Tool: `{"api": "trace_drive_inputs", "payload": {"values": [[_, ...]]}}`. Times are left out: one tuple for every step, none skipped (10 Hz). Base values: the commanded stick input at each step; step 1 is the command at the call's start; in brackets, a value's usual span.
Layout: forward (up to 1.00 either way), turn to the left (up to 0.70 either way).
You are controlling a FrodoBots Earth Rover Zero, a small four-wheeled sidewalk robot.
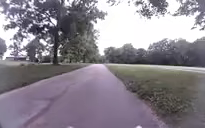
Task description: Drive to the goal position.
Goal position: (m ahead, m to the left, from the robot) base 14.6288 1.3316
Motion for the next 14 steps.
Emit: {"api": "trace_drive_inputs", "payload": {"values": [[0.7,-0.01],[0.7,-0.01],[0.7,-0.01],[0.7,-0.04],[0.7,-0.08],[0.7,-0.09],[0.7,-0.1],[0.7,-0.1],[0.7,-0.06],[0.7,-0.02],[0.7,-0.01],[0.7,-0.01],[0.7,0.0],[0.7,0.0]]}}
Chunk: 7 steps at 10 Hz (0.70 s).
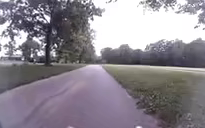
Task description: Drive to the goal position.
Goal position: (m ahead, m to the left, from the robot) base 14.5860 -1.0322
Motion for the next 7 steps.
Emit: {"api": "trace_drive_inputs", "payload": {"values": [[0.7,0.0],[0.7,0.0],[0.7,0.0],[0.7,0.0],[0.7,0.0],[0.7,0.0],[0.7,0.0]]}}
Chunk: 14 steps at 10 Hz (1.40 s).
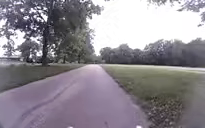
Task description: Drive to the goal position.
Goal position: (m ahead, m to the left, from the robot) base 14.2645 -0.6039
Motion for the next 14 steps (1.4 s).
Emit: {"api": "trace_drive_inputs", "payload": {"values": [[0.7,0.0],[0.7,0.0],[0.7,0.0],[0.7,0.01],[0.7,0.02],[0.7,0.03],[0.7,0.04],[0.7,0.07],[0.7,0.07],[0.7,0.05],[0.7,0.03],[0.7,0.01],[0.7,0.01],[0.7,0.01]]}}
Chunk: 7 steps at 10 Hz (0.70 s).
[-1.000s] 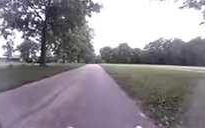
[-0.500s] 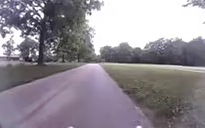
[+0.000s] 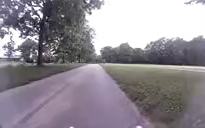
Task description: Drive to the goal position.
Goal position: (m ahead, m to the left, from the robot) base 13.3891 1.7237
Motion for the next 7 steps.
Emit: {"api": "trace_drive_inputs", "payload": {"values": [[0.7,0.01],[0.7,0.01],[0.7,0.01],[0.7,0.01],[0.7,0.01],[0.7,0.02],[0.7,0.02]]}}
